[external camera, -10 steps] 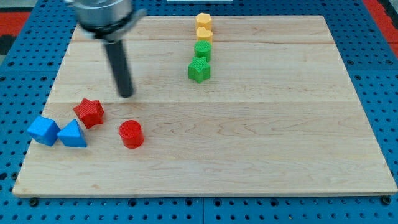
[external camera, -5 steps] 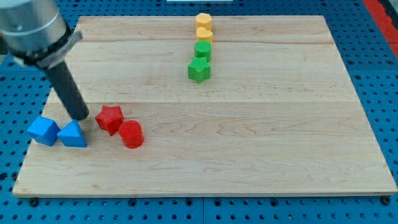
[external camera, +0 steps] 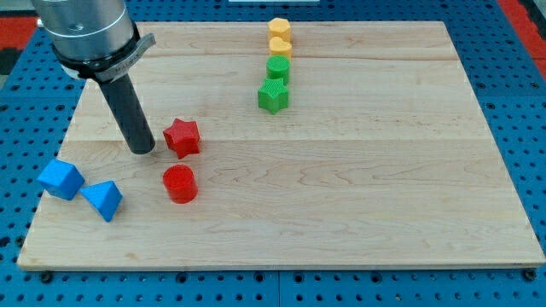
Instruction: Slide the red star to the bottom of the green star
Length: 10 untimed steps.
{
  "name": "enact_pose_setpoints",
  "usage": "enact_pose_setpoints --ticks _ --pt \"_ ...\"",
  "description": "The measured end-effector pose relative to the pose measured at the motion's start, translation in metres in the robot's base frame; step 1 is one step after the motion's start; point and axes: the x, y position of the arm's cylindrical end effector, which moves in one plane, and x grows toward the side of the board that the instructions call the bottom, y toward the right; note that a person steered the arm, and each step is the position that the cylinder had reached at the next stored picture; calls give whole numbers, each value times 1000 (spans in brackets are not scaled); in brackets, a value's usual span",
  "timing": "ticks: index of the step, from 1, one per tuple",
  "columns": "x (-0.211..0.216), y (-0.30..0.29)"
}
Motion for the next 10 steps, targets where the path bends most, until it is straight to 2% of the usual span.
enact_pose_setpoints --ticks 2,3,4,5,6,7,8,9,10 --pt "-2 -2" --pt "-26 0" --pt "-37 59" --pt "-21 69" --pt "-4 6" --pt "12 4" --pt "0 90" --pt "-1 118" --pt "39 109"
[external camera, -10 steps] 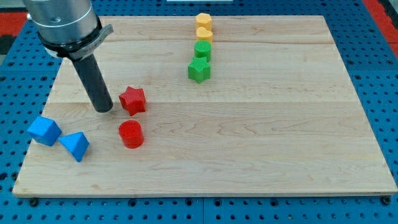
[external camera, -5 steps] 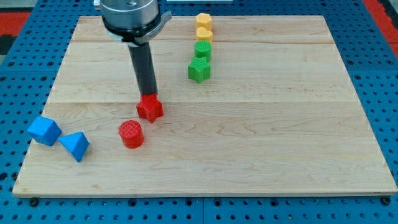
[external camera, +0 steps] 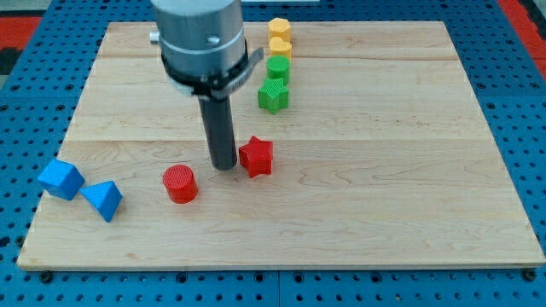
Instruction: Slide the red star to the bottom of the green star
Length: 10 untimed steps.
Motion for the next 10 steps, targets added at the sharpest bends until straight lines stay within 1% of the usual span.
enact_pose_setpoints --ticks 1,2,3,4,5,7,8,9,10 --pt "17 26" --pt "-21 22" --pt "-40 20" --pt "14 13" --pt "27 72" --pt "-9 23" --pt "-16 38" --pt "-6 67" --pt "24 104"
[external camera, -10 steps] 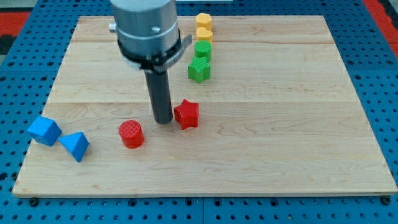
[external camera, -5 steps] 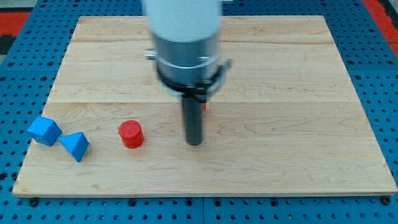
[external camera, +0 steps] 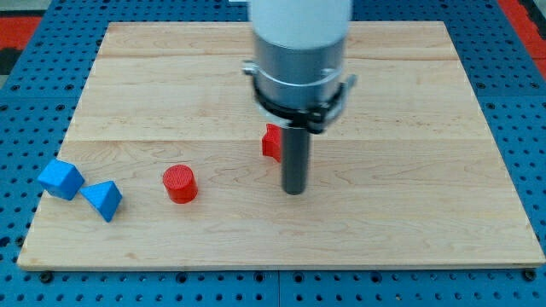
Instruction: Slide the red star to the bottom of the green star
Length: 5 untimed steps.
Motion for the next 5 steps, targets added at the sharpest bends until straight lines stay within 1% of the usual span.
enact_pose_setpoints --ticks 2,3,4,5 --pt "-54 -36" --pt "-26 -35" --pt "51 -37" --pt "73 -139"
